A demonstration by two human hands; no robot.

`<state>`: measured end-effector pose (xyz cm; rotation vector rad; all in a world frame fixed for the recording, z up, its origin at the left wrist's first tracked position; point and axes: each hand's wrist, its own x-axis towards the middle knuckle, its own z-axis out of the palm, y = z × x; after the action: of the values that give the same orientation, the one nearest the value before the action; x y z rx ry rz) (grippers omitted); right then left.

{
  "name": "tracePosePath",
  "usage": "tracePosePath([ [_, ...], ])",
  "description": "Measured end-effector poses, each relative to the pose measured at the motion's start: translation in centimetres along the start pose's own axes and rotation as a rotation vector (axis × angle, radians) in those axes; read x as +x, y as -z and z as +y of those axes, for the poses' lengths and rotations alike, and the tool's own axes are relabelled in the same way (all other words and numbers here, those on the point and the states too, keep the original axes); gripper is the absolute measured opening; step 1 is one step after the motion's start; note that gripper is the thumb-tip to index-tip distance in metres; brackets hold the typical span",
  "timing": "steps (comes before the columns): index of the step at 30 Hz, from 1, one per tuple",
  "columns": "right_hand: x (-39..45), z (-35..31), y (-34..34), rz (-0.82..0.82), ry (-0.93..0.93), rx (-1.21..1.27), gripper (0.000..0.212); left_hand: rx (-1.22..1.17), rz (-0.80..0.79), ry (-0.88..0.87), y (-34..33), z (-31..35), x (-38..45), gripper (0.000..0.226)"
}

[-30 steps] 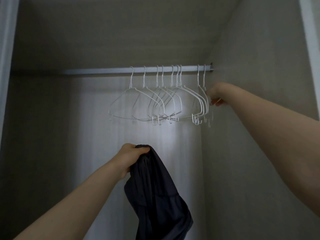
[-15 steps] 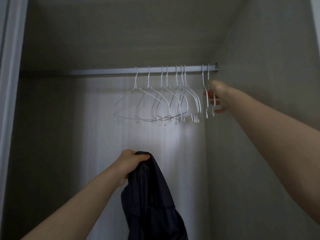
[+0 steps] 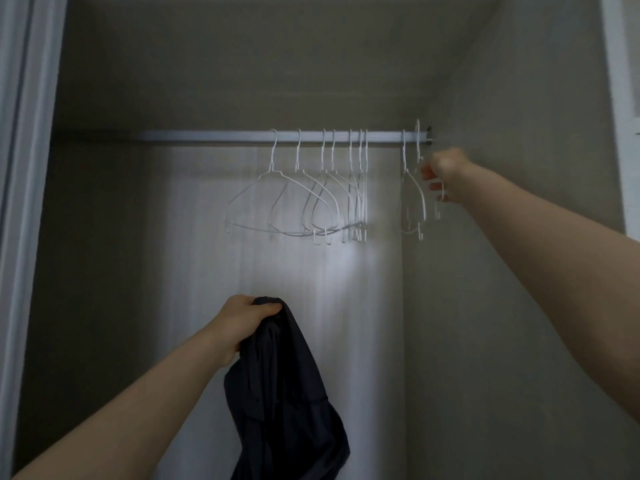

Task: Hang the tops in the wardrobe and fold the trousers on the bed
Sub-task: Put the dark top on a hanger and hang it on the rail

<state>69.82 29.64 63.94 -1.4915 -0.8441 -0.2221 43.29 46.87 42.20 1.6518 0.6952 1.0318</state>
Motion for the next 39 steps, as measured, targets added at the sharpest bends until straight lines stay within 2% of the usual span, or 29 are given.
tracePosePath([
  [5,-0.4,-1.0,1.8,0.053,0.075,-0.034,0.027,-0.015,0.014,-0.035,0.7,0.2,-1.1,0.013],
  [9,-2.8,-0.1,1.7,0.059,0.057,-0.044,0.012,-0.05,0.03,-0.056,0.9,-0.2,-2.1,0.012],
  [11,-4.4,1.3,1.4,0.062,0.035,-0.082,0.029,-0.058,0.035,-0.06,1.0,-0.5,-2.7,0.012],
  [13,-6.9,2.4,1.0,0.088,0.027,-0.125,0.037,-0.06,0.034,-0.053,1.0,-1.1,-3.1,0.012],
  [19,-15.6,5.2,0.6,0.032,-0.065,-0.07,0.02,-0.054,0.01,-0.026,0.6,-3.4,-4.4,0.01],
  [22,-20.4,6.9,0.5,-0.046,-0.233,-0.018,0.015,-0.005,0.033,-0.018,0.4,-5.1,-4.8,0.015],
  [24,-23.7,8.0,0.7,-0.124,-0.344,-0.023,0.012,0.03,0.032,-0.003,0.4,-6.3,-4.8,0.014],
  [28,-27.1,9.1,2.1,-0.362,-0.366,-0.027,0.012,0.076,0.062,0.031,0.5,-6.6,-3.4,0.012],
  [32,-27.9,9.3,3.1,-0.626,-0.55,0.246,0.018,0.152,0.094,0.05,1.8,-7.3,-3.4,0.013],
  [33,-29.0,13.1,2.8,-0.796,-0.691,0.332,0.018,0.268,0.143,0.149,1.1,-11.3,-4.4,0.012],
  [34,-29.3,13.6,3.0,-0.88,-0.738,0.408,0.018,0.284,0.181,0.173,1.1,-12.1,-4.7,0.013],
  [37,-29.5,14.4,2.8,-1.036,-0.704,0.593,0.018,0.273,0.211,0.211,3.2,-13.8,-4.4,0.027],
  [39,-28.9,13.7,3.3,-1.082,-0.665,0.596,0.019,0.286,0.254,0.19,4.0,-13.3,-3.9,0.03],
])
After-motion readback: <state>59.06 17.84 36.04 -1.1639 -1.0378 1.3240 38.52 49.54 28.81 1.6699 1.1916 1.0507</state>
